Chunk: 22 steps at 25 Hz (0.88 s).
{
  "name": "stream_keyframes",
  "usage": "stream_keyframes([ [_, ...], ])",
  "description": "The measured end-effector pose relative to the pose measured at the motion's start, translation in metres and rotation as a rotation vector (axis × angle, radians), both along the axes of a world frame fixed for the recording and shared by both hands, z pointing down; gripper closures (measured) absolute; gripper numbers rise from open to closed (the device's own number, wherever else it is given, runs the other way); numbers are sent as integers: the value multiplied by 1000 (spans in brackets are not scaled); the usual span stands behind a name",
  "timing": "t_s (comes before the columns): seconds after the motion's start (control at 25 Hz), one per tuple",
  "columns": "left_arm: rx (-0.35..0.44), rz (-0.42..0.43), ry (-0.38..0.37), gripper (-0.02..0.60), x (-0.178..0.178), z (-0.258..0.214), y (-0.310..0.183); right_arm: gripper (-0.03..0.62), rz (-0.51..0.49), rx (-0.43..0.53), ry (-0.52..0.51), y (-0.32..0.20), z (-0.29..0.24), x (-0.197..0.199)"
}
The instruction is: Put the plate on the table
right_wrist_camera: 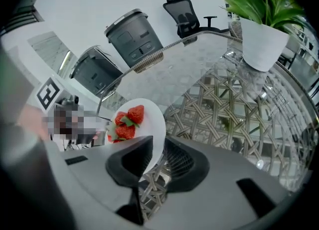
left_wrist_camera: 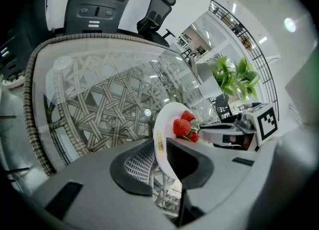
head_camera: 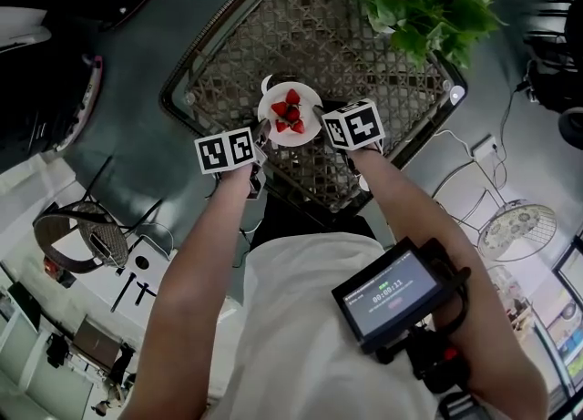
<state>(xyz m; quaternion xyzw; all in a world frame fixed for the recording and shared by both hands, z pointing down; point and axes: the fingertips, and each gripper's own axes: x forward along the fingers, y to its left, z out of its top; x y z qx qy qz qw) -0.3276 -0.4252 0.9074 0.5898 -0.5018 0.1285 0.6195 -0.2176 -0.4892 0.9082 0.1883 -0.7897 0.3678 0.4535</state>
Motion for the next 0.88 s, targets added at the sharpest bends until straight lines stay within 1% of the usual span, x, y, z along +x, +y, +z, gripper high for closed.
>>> stream_keyframes([
  [0.12,-1,16,-7,512,2,-1,1,537,9,1,-5,1,0,1],
  [0.24,3,16,-46,506,-5,-2,2,537,22,2,-4,1,-1,4],
  [0.36,7,4,-82,480,-13,-3,3,537,26,8,-6,1,-3,9],
  [0.52,18,-3,-112,479,-19,-7,3,537,42,21,-13,0,-6,15],
  [0.72,36,-6,-107,479,-20,-18,15,537,56,27,-29,1,-15,25],
  [0.88,73,-17,-89,480,-18,-34,29,540,91,27,-66,-1,-27,32],
])
